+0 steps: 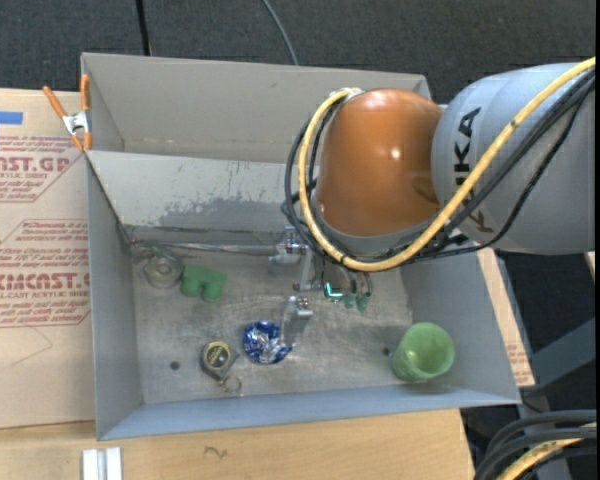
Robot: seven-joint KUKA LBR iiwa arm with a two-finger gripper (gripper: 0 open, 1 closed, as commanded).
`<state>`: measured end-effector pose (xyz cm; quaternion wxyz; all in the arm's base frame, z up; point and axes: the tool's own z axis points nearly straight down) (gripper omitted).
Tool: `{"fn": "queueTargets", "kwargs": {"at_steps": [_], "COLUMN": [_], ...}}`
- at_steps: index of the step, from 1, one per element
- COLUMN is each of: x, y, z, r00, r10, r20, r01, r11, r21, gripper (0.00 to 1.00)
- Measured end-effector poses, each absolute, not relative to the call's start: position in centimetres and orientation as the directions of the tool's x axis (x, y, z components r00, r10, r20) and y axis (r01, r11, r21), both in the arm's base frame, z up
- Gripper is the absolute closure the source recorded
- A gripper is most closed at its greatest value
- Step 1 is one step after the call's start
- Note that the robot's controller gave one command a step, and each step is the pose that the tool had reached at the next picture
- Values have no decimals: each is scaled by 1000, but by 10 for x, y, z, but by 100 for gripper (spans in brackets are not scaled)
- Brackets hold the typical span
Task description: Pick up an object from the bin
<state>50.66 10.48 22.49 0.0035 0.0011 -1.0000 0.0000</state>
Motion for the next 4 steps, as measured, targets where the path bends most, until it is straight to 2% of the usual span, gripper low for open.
{"fn": "queueTargets", "kwargs": {"at_steps": [1,2,3,4], "x": [507,491,483,479], "y": [120,63,101,100], "z": [74,73,79,77], "r00": [-985,-992,-985,-985], "r10": [-171,-129,-173,-171], "r20": [-3,-6,-15,5], "r01": [-171,-129,-173,-171], "r11": [985,992,985,985], "r21": [1,1,1,1], "gripper": [0,0,0,100]}}
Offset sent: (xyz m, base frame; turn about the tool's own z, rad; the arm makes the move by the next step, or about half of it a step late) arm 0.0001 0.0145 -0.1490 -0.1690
